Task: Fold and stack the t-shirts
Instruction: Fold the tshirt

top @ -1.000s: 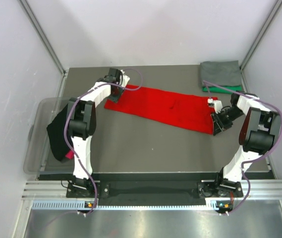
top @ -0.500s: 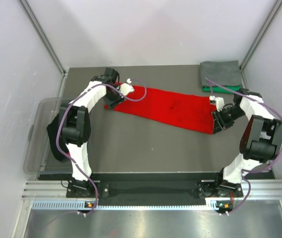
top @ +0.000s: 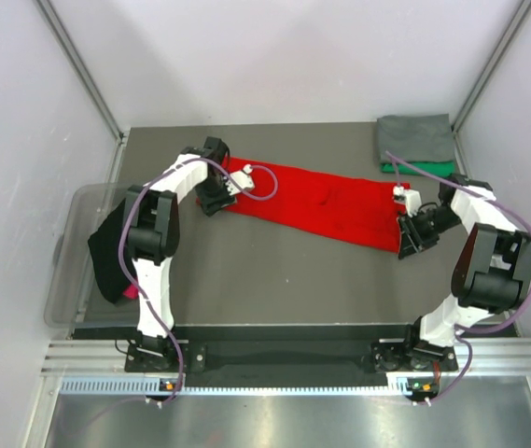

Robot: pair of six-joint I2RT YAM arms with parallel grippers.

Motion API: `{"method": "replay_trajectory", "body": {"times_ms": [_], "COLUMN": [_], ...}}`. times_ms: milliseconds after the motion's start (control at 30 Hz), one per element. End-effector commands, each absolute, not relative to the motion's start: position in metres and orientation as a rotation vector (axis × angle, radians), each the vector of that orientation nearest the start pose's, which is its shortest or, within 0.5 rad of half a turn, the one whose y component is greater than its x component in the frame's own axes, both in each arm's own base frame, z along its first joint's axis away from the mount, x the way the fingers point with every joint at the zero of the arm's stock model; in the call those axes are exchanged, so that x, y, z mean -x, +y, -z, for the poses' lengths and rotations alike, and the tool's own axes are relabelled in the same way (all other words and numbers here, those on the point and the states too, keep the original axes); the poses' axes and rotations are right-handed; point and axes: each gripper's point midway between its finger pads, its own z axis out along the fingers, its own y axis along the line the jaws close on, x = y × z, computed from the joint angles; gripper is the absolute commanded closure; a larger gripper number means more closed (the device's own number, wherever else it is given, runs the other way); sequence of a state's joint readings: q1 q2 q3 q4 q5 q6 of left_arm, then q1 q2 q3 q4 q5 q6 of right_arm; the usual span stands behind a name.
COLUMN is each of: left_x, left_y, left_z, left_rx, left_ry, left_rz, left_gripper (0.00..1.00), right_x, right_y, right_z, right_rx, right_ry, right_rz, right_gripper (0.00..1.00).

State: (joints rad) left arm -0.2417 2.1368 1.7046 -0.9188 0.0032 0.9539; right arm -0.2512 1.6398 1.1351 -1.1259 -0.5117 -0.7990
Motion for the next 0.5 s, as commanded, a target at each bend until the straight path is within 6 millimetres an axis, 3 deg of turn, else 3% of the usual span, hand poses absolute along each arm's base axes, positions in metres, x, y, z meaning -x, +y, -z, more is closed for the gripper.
{"method": "replay_trajectory", "body": {"times_ms": [0,233,467], "left_x": [-0.452,-0.464,-0.466], "left_y": [-0.066,-0.06,-0.053], "left_z": [-0.041,-0.028,-0.02], "left_rx": [-1.675,-1.669,-1.67], "left_ry": [2.398,2.405,2.405], "left_rz": [-0.168,-0.218,-0.27], "left_gripper": [0.41,0.44,0.7], "right_x": [-0.245,-0.241,-0.241], "right_y": [0.004,0.006,0.009], "right_z": [-0.08,-0.075,-0.071], "right_rx": [0.731,0.717,0.702], "right_ry": [2.705,2.71,2.707], "right_rz": [-0.706,-0.72,-0.748], "right_gripper": [0.69,0.68,0.68]}}
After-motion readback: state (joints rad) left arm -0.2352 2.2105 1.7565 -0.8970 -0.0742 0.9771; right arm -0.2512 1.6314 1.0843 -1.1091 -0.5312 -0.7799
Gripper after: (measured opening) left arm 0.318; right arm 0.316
